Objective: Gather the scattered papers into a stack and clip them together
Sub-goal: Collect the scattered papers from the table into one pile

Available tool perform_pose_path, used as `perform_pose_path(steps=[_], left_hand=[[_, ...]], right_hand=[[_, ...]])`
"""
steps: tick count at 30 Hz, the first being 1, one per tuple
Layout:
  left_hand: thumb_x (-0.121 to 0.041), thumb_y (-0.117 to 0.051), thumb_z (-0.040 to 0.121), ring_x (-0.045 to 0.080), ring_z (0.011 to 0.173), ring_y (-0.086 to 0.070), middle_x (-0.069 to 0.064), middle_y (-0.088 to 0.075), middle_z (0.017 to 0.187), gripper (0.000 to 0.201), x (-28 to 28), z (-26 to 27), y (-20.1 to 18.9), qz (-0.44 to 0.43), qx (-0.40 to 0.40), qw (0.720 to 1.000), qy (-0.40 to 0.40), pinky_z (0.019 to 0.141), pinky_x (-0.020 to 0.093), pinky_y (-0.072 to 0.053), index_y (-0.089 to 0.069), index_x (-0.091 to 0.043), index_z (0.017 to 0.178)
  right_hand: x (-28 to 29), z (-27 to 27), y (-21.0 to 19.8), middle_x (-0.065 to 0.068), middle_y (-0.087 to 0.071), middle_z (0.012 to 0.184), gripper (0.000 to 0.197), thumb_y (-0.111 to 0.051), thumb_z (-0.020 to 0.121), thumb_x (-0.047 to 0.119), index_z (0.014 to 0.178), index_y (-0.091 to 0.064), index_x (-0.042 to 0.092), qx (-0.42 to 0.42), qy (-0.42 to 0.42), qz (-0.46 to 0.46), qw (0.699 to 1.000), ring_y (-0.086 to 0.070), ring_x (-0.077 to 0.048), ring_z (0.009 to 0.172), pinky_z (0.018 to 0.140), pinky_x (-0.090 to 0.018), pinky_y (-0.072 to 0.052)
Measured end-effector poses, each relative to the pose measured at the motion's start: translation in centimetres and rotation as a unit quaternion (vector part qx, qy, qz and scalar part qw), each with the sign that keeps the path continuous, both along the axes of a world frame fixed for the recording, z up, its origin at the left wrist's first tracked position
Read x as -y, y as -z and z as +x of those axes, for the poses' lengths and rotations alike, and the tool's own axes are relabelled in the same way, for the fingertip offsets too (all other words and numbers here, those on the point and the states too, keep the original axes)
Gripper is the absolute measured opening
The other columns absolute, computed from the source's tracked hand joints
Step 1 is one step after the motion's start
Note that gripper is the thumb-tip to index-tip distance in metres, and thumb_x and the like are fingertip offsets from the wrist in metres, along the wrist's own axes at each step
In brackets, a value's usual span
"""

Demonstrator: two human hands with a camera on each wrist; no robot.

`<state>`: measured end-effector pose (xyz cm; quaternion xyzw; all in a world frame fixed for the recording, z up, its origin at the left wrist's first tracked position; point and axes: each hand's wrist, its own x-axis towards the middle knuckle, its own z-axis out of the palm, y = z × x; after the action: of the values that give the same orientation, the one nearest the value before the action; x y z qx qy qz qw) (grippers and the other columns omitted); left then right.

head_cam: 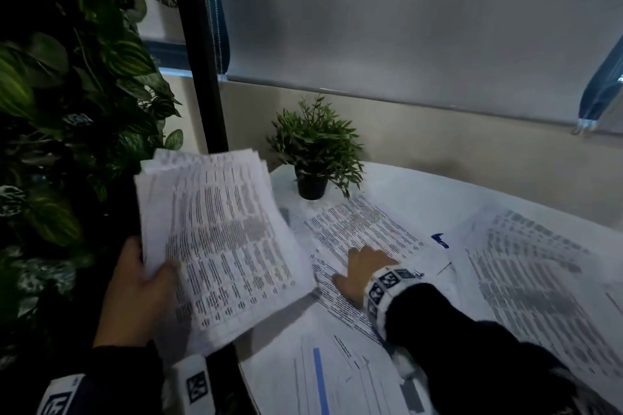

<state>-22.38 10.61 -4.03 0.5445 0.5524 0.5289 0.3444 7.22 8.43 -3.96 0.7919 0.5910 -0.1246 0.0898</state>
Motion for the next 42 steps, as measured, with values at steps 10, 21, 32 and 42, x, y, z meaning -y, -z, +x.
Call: perform_pose_path(steps=[10,21,32,42], left_hand=[[0.009,-0.049,0.089,0.026,0.110,-0.050,0.008,-0.047,0.129,0.072,0.5,1.3,0.6,-0.068,-0.020,0.996,0.045,0.094,0.044,-0.041,-0.020,-0.029,0.143],[-0.025,-0.050,0.098,0.005,0.115,-0.054,-0.012,-0.054,0.131,0.048,1.9,6.2,1.6,-0.066,0.073,0.984,0.146,0.101,0.031,-0.040,-0.038,-0.039,0.141],[0.012,-0.055,0.083,0.027,0.102,-0.066,0.007,-0.070,0.108,0.043,1.6,5.4,2.5,-0.122,0.140,0.977,0.105,0.083,0.038,-0.053,-0.063,-0.015,0.116],[-0.011,-0.054,0.083,0.012,0.111,-0.064,0.000,-0.066,0.123,0.051,3.3,6.6,-5.3,0.081,0.225,0.940,0.245,0.083,0.022,-0.054,-0.047,-0.013,0.133]], right_hand=[[-1.3,-0.2,0.0,-0.009,-0.064,0.111,0.020,-0.053,0.092,0.011,0.109,-0.059,0.003,0.069,-0.052,-0.025,0.996,-0.064,-0.025,0.100,0.080,-0.030,-0.052],[2.9,-11.2,-3.0,-0.016,-0.060,0.111,0.035,-0.049,0.088,0.014,0.123,-0.044,0.008,-0.118,-0.125,0.082,0.982,-0.061,-0.034,0.101,0.077,-0.039,-0.048],[2.1,-3.9,-2.6,0.004,-0.054,0.131,0.067,-0.062,0.085,0.043,0.142,-0.034,0.022,-0.402,0.015,0.169,0.900,-0.059,-0.012,0.102,0.080,-0.023,-0.049],[3.7,0.9,-7.8,0.005,-0.071,0.099,0.034,-0.059,0.077,0.019,0.110,-0.054,0.015,-0.654,-0.026,0.412,0.634,-0.067,-0.012,0.095,0.082,-0.027,-0.055]])
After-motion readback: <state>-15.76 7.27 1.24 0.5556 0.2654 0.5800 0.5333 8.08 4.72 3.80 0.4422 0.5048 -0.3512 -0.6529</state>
